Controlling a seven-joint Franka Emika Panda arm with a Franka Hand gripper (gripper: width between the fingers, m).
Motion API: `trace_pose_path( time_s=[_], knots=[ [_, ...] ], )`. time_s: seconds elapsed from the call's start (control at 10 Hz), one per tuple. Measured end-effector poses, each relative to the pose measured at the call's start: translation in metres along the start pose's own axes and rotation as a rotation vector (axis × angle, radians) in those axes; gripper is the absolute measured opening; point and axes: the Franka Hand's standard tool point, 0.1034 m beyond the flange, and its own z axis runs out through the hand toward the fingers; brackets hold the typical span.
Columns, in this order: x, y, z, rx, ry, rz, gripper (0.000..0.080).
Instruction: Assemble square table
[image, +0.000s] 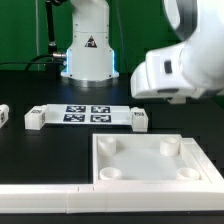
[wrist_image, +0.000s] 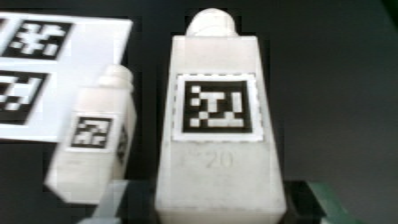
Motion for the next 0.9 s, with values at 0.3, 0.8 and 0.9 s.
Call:
trace_pose_path(
  time_s=[0.3, 0.8, 0.9],
  knots=[
    [0.013, -0.001, -0.010, 0.013, 0.125, -0.018, 0.0287],
    [0.017, 0.021, -0.055, 0.028, 0.517, -0.087, 0.0287],
    [0.019, 0.023, -0.058, 0.028, 0.589, -0.084, 0.0287]
  ],
)
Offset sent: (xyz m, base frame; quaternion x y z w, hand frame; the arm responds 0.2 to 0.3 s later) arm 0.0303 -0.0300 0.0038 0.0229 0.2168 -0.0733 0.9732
